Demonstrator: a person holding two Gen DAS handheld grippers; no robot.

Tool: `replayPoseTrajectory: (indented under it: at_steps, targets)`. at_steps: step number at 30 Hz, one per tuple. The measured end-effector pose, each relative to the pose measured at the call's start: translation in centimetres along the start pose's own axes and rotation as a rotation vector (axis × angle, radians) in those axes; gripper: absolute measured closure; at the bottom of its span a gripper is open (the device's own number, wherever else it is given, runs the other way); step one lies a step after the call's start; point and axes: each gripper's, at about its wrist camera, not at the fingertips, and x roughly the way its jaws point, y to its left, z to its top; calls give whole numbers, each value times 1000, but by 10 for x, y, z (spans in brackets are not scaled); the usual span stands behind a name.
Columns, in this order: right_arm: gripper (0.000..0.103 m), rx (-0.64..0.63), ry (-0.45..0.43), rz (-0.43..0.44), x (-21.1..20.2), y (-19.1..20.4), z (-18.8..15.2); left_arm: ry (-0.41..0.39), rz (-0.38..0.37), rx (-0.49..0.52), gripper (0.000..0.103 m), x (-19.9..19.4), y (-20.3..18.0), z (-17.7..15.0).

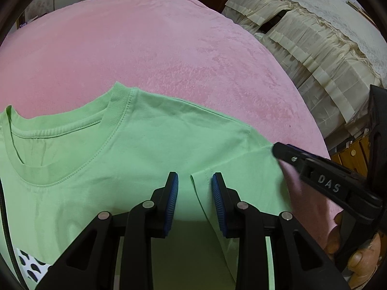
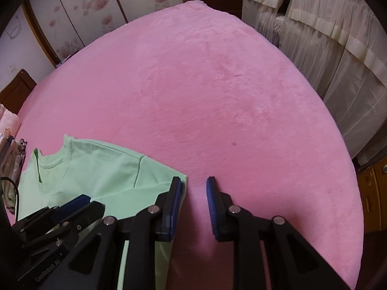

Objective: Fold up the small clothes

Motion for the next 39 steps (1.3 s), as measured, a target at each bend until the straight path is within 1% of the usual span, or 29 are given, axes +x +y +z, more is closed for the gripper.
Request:
replayPoseTrajectory:
  at_steps: [3,5,6,7,9,12,14,16,18,22,23,25,30,32,34,37,39]
  targets:
    - [83,7,-23,3,-15,-4,-5,-1,21,5,74,-8,-1,0]
    - [83,3,-32,12,-26,-3,-6,-3,35,4,65,-17,-1,0]
    - [83,-3,-36,10,-32,-1,-8,-7,43,2,54,-21,-2,0]
    - [83,-6,-39,10,-36,0,-8,-15,50,1,47,-27,-2,-1]
    - [83,-15,-43,12,-46,5,-12,-42,57,5,45,-43,-3,-4]
    - [83,-29,-51,19,-63,13,-17,-46,63,26,44,-64,-6,-9]
    - [83,-29,-59,38,-78,19,-21,-55,72,42,43,-83,-7,-14]
    - [83,-33,-72,53,-94,27,-25,-66,80,48,36,-101,-7,-19]
    - [83,-35,-86,72,-113,36,-31,-85,92,43,33,-123,-6,-26]
    - [82,-48,-111,84,-148,53,-43,-111,75,23,33,-168,0,-43]
    - [81,-51,-114,84,-156,58,-46,-118,76,18,32,-179,1,-48]
    - [80,-52,-120,88,-174,68,-54,-130,82,13,29,-199,3,-55]
    - [80,-75,-135,96,-209,90,-71,-197,91,31,28,-251,5,-76]
    - [80,-79,-134,105,-220,98,-79,-212,68,40,28,-271,6,-85]
    - [80,-87,-132,112,-231,106,-87,-219,60,51,28,-287,8,-92]
    - [79,-101,-137,139,-247,119,-101,-229,75,69,28,-309,11,-103]
    - [78,-110,-145,152,-257,128,-111,-221,76,85,28,-323,15,-111]
